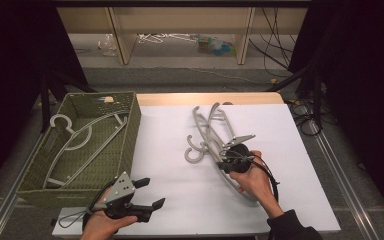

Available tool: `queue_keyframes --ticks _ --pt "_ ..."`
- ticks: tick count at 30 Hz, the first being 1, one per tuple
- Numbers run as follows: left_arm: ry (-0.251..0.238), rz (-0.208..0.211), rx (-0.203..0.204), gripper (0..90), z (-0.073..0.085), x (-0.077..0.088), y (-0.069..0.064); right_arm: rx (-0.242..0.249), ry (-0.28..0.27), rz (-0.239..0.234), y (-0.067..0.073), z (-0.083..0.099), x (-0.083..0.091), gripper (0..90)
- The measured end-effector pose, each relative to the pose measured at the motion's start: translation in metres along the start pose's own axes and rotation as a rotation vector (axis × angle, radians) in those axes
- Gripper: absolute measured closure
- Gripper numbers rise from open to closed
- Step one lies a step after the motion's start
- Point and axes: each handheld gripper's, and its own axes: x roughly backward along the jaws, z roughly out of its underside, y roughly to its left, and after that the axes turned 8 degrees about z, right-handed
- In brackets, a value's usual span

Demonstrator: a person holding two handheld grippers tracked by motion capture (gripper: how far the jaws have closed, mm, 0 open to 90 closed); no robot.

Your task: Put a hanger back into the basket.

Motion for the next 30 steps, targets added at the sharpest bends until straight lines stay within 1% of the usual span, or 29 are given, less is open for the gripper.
queue_keyframes --ticks 1,3,4,6,7,8,9,10,11,13,14,16,17,18,19,20,21,22,23,24,25,26,27,28,30 --pt "-0.001 -0.001 -0.001 20.4 0.0 0.0 0.0 0.014 -0.005 0.0 0.001 0.0 0.003 82.0" --pt "-0.003 -0.002 0.005 20.5 0.0 0.0 0.0 0.015 0.0 -0.007 0.003 0.0 0.006 82.1" --pt "-0.003 -0.002 0.002 20.5 0.0 0.0 0.0 0.028 -0.007 -0.008 0.004 -0.001 0.009 82.1" --pt "0.002 -0.007 -0.003 20.4 0.0 0.001 0.0 0.034 -0.021 -0.002 0.009 -0.002 0.012 82.1" --pt "0.003 -0.008 -0.004 20.5 0.0 0.001 0.0 0.055 -0.029 -0.004 0.01 -0.002 0.013 82.1" --pt "0.002 -0.008 -0.003 20.5 0.0 0.001 0.0 0.061 -0.013 -0.013 0.01 -0.002 0.015 82.1" --pt "0.001 -0.008 -0.006 20.5 0.0 0.001 0.0 0.073 -0.034 -0.029 0.011 -0.001 0.017 82.2" --pt "-0.001 -0.011 0.0 20.5 0.0 0.001 0.0 0.082 -0.042 -0.035 0.011 -0.001 0.018 82.2" --pt "0.002 -0.012 -0.013 20.5 -0.001 0.002 0.001 0.097 -0.035 -0.047 0.01 -0.001 0.02 82.2" --pt "0.001 -0.013 -0.011 20.6 0.0 0.002 0.001 0.1 -0.042 -0.049 0.011 -0.001 0.022 82.2" --pt "-0.002 -0.014 -0.003 20.6 0.0 0.002 0.001 0.109 -0.052 -0.068 0.011 -0.001 0.023 82.2" --pt "-0.002 -0.016 -0.007 20.7 0.0 0.002 0.001 0.121 -0.055 -0.09 0.012 0.0 0.027 82.2" --pt "-0.001 -0.017 -0.007 20.8 0.0 0.002 0.001 0.112 -0.051 -0.101 0.013 0.0 0.029 82.3" --pt "-0.001 -0.018 -0.006 20.8 0.0 0.002 0.001 0.124 -0.054 -0.119 0.014 0.002 0.031 82.2" --pt "0.001 -0.019 -0.009 20.8 0.0 0.002 0.001 0.124 -0.054 -0.119 0.014 0.002 0.031 82.2" --pt "0.004 -0.021 -0.012 20.9 0.0 0.002 0.001 0.131 -0.068 -0.146 0.013 0.003 0.034 82.3" --pt "0.004 -0.021 -0.012 20.9 0.0 0.002 0.001 0.136 -0.091 -0.146 0.013 0.004 0.033 82.2" --pt "0.0 -0.021 -0.015 20.9 0.0 0.001 0.002 0.134 -0.074 -0.166 0.012 0.004 0.036 82.2" --pt "-0.001 -0.021 -0.017 20.9 0.0 0.001 0.002 0.138 -0.081 -0.18 0.012 0.005 0.037 82.3" --pt "-0.001 -0.021 -0.017 20.9 0.0 0.001 0.002 0.138 -0.081 -0.18 0.012 0.005 0.037 82.3" --pt "0.008 -0.033 -0.028 21.0 0.0 0.001 0.002 0.14 -0.09 -0.211 0.012 0.008 0.039 82.3" --pt "0.007 -0.037 -0.035 21.1 -0.001 0.001 0.002 0.145 -0.087 -0.227 0.011 0.009 0.04 82.3" --pt "0.006 -0.042 -0.035 21.3 -0.001 0.0 0.002 0.143 -0.089 -0.238 0.012 0.01 0.042 82.3" --pt "0.006 -0.047 -0.05 21.5 -0.002 0.0 0.002 0.148 -0.099 -0.237 0.013 0.012 0.042 82.3" --pt "0.002 -0.045 -0.053 21.5 -0.004 -0.001 0.003 0.161 -0.088 -0.264 0.013 0.014 0.044 82.2"
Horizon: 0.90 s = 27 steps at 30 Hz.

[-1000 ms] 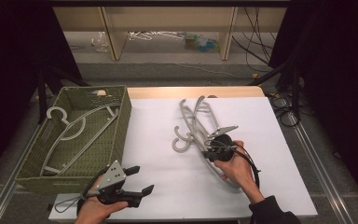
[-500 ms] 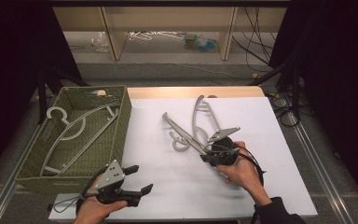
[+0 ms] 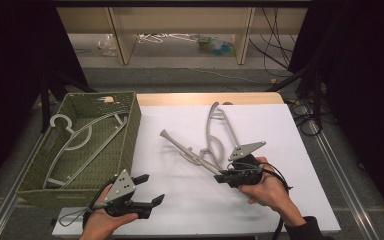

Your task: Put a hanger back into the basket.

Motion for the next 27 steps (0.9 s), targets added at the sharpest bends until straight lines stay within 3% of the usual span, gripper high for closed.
queue_keyframes --ticks 1,9,13,16,17,18,23,25,27 --pt "-0.004 0.0 -0.004 21.5 -0.001 -0.001 0.0 -0.003 -0.018 0.004 0.002 0.001 0.0 82.2" --pt "0.007 -0.003 -0.037 23.0 -0.008 -0.011 0.006 0.056 0.012 -0.092 0.015 0.007 0.002 82.2" --pt "0.036 0.013 -0.086 22.6 -0.014 -0.021 0.007 0.067 0.023 -0.125 0.019 0.013 0.0 82.2" --pt "0.06 0.05 -0.152 23.7 -0.023 -0.029 0.003 0.091 0.038 -0.155 0.024 0.018 0.002 82.2" --pt "0.06 0.05 -0.152 23.4 -0.023 -0.029 0.003 0.091 0.038 -0.155 0.024 0.018 0.002 82.2" --pt "0.084 0.056 -0.201 23.0 -0.025 -0.034 0.001 0.095 0.046 -0.168 0.026 0.019 0.004 82.2" --pt "0.126 0.103 -0.248 22.3 -0.028 -0.043 -0.003 0.124 0.052 -0.192 0.028 0.022 0.007 82.2" --pt "0.176 0.114 -0.283 22.8 -0.03 -0.047 -0.003 0.132 0.057 -0.216 0.03 0.024 0.008 82.2" --pt "0.193 0.135 -0.285 23.2 -0.031 -0.051 -0.005 0.132 0.054 -0.22 0.03 0.024 0.008 82.2"
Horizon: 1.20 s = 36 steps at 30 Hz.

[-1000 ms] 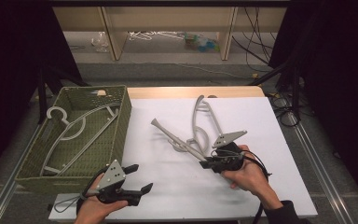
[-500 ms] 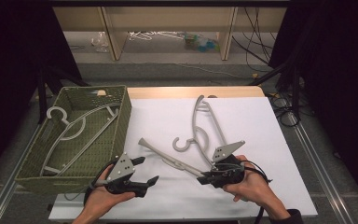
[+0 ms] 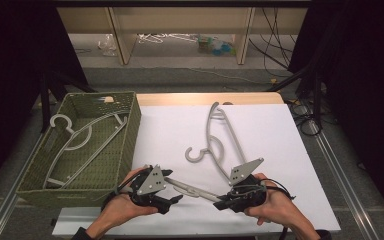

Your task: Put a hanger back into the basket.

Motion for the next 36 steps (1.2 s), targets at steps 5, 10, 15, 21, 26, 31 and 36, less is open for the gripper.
queue_keyframes --ticks 5,10,15,21,26,31,36 --pt "0.034 0.041 -0.035 26.8 -0.003 -0.007 0.001 0.021 0.007 -0.033 0.002 0.001 -0.001 82.1" --pt "0.047 0.111 -0.032 37.3 -0.002 -0.012 0.006 0.038 0.012 -0.044 0.004 0.001 0.0 82.1" --pt "0.069 0.209 -0.062 61.1 -0.004 -0.014 0.006 0.063 0.011 -0.067 0.005 0.001 -0.001 82.1" --pt "0.083 0.243 -0.079 69.4 -0.01 -0.012 0.002 0.079 -0.008 -0.086 0.001 0.003 0.001 81.2" --pt "0.097 0.304 0.009 73.4 -0.015 -0.007 -0.002 0.072 -0.042 -0.093 -0.005 0.006 0.005 77.4" --pt "0.124 0.321 0.054 74.4 -0.017 -0.006 -0.004 0.07 -0.051 -0.086 -0.006 0.006 0.006 75.6" --pt "0.142 0.347 0.093 76.8 -0.019 -0.004 -0.008 0.052 -0.04 -0.042 -0.008 0.006 0.003 67.6"
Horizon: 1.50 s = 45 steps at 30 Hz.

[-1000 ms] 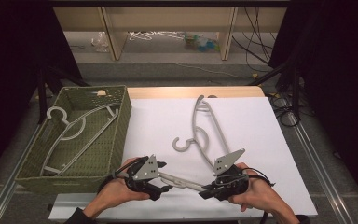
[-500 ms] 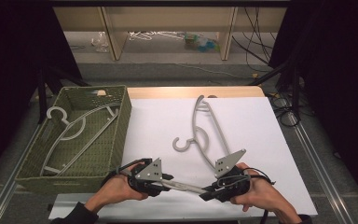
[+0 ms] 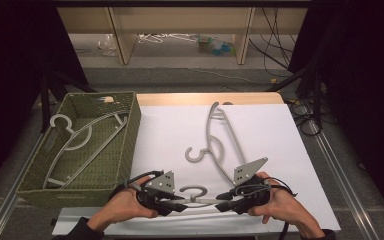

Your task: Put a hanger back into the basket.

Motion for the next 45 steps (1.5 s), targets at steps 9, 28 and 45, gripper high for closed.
queue_keyframes --ticks 9,28,45 --pt "0.006 -0.012 0.022 78.7 -0.004 0.011 -0.005 -0.061 -0.015 0.036 0.0 -0.001 0.002 51.8" --pt "-0.067 -0.148 0.08 78.9 -0.006 0.074 -0.005 -0.146 -0.22 0.189 0.0 -0.007 0.038 36.7" --pt "-0.181 -0.271 0.095 78.9 -0.011 0.14 -0.007 -0.185 -0.211 0.197 0.003 0.013 0.031 34.4"
